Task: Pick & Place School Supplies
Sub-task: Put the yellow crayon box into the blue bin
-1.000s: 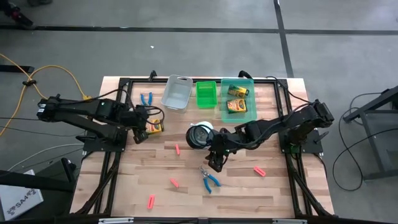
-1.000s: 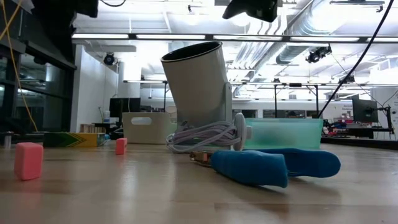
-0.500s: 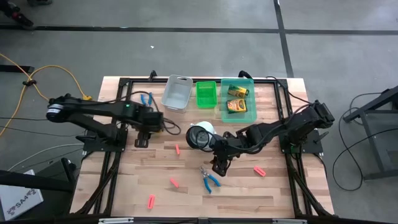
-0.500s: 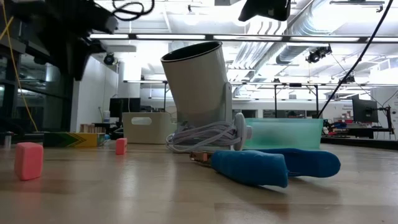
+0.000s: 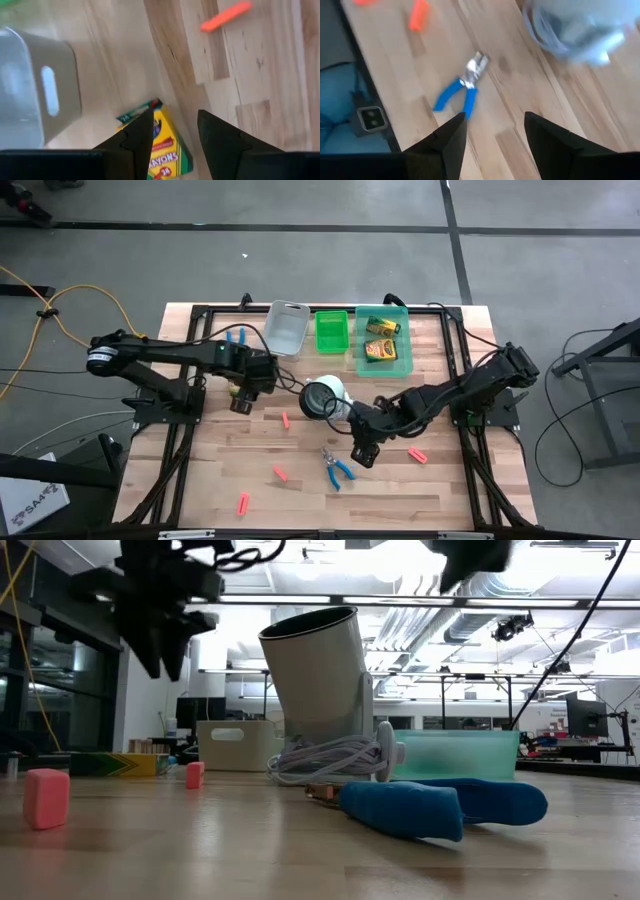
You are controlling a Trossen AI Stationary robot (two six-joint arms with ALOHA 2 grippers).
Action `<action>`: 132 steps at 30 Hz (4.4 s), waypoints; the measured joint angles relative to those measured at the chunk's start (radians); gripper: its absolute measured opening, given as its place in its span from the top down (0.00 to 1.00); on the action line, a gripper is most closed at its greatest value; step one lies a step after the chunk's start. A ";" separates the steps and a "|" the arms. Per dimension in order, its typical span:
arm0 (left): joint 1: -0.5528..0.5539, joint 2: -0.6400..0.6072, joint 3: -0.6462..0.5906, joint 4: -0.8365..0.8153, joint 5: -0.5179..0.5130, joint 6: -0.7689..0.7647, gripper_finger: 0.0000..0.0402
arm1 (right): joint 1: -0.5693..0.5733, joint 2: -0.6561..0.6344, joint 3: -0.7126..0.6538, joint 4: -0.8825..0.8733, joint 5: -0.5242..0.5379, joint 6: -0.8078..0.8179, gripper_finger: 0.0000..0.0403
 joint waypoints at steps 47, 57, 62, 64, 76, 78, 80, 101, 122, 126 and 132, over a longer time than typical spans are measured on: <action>-0.101 -0.002 0.049 -0.031 0.074 -0.232 0.64 | 0.355 0.009 0.000 0.332 -0.002 0.755 0.53; -0.102 -0.002 0.049 0.047 -0.066 -0.742 0.64 | 0.353 0.008 0.000 0.492 0.000 0.755 0.53; -0.080 0.028 0.049 0.104 -0.269 -0.953 0.64 | 0.353 0.008 0.000 0.505 -0.002 0.755 0.53; -0.057 0.048 0.049 0.139 -0.251 -1.003 0.64 | 0.353 0.008 0.000 0.505 -0.001 0.755 0.53; 0.165 0.191 0.049 0.323 -0.159 -1.103 0.64 | 0.353 0.008 0.000 0.506 -0.001 0.755 0.53; 0.187 0.214 0.049 0.372 -0.157 -1.078 0.64 | 0.353 0.008 0.000 0.506 -0.001 0.755 0.53; 0.202 0.232 0.049 0.410 -0.142 -1.074 0.64 | 0.353 0.008 0.000 0.509 -0.002 0.755 0.53; 0.219 0.256 0.049 0.424 0.095 -1.072 0.64 | 0.353 0.008 0.000 0.509 -0.003 0.754 0.53; 0.246 0.256 0.049 0.437 -0.005 -1.331 0.64 | 0.353 0.008 0.000 0.509 -0.003 0.754 0.53; 0.246 0.256 0.049 0.437 -0.003 -1.316 0.64 | 0.353 0.008 0.000 0.509 -0.003 0.754 0.53; 0.246 0.256 0.049 0.442 -0.003 -1.308 0.64 | 0.353 0.008 0.000 0.509 -0.003 0.754 0.53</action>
